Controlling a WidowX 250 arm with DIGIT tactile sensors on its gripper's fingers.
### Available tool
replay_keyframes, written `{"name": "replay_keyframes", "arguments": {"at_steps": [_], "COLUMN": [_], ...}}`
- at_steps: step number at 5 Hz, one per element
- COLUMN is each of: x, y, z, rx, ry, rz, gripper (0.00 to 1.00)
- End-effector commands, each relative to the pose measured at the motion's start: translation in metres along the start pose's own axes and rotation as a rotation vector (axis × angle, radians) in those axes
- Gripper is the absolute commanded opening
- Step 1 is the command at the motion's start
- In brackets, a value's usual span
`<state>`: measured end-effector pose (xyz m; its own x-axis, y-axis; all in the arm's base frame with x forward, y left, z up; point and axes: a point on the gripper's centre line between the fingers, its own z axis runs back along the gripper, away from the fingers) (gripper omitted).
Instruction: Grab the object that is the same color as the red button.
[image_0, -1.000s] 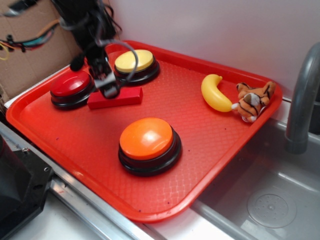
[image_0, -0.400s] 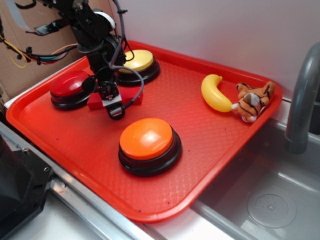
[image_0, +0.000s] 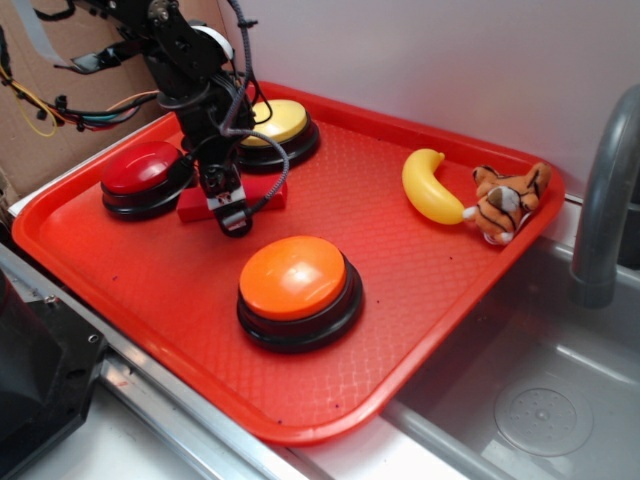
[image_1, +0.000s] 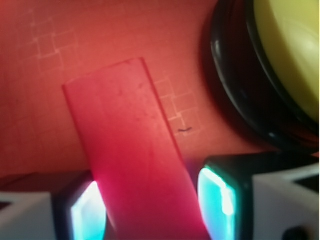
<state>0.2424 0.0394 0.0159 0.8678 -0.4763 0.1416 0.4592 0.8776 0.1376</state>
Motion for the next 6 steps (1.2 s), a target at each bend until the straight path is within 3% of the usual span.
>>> {"name": "replay_keyframes", "arguments": {"at_steps": [1, 2, 4, 5, 6], "x": [0.006, 0.011, 0.03, 0.033, 0.024], "y": [0.001, -0.005, -0.01, -0.005, 0.005], "z": [0.005, 0.022, 0.096, 0.129, 0.164], "rx": [0.005, -0.018, 0.012, -0.015, -0.053], "ry": [-0.006, -0.032, 0.025, 0.073, 0.029], "rz": [0.016, 0.121, 0.452, 0.564, 0.697], "gripper": [0.0, 0.0, 0.0, 0.0, 0.0]}}
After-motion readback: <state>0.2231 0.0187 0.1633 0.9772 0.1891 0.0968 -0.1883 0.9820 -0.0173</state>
